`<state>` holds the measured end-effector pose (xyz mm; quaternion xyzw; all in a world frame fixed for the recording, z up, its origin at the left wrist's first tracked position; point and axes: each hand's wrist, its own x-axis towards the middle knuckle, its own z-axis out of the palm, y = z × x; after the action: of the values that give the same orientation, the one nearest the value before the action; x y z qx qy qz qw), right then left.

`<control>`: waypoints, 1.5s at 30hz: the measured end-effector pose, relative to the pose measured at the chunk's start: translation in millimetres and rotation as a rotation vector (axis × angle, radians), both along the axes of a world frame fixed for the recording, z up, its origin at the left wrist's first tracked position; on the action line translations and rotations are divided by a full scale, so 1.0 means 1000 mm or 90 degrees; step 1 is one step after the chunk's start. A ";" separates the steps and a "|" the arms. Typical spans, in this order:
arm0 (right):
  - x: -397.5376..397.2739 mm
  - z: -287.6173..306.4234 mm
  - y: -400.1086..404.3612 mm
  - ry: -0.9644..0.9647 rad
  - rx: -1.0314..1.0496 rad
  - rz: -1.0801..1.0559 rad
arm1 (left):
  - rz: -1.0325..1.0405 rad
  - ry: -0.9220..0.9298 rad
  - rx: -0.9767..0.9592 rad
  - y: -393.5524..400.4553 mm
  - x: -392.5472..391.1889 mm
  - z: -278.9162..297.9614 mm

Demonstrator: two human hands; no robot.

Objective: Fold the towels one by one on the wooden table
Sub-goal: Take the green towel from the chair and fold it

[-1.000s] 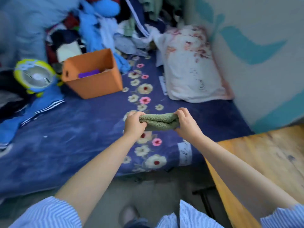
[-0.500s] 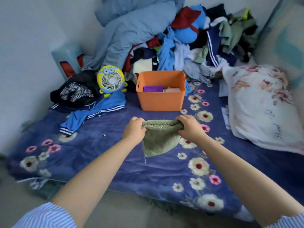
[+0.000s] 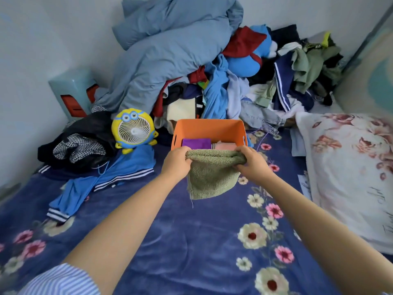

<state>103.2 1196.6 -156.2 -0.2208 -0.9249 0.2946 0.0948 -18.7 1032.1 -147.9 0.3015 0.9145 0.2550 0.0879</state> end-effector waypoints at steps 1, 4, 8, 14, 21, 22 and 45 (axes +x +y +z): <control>-0.013 0.000 0.014 0.007 -0.011 -0.006 | -0.003 0.000 0.002 0.014 -0.014 0.001; -0.049 -0.002 0.052 0.029 -0.029 -0.018 | -0.001 0.006 0.017 0.052 -0.049 0.003; -0.100 -0.002 0.096 0.069 -0.035 -0.059 | 0.017 -0.009 0.064 0.102 -0.098 0.004; -0.170 -0.014 0.152 0.082 -0.080 -0.125 | 0.038 -0.123 0.187 0.169 -0.168 -0.021; -0.224 -0.081 0.205 0.055 -0.200 -0.193 | 0.094 -0.287 0.233 0.233 -0.229 -0.106; -0.234 -0.099 0.213 0.041 -0.218 -0.211 | 0.111 -0.313 0.217 0.244 -0.237 -0.129; -0.307 -0.342 0.249 -0.183 0.102 -0.230 | 0.146 -0.212 -0.064 0.357 -0.286 -0.345</control>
<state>-204.3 1445.6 -498.1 -0.4140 -0.8949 0.1638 0.0303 -304.7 1388.9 -493.2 0.1443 0.9273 0.2635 0.2234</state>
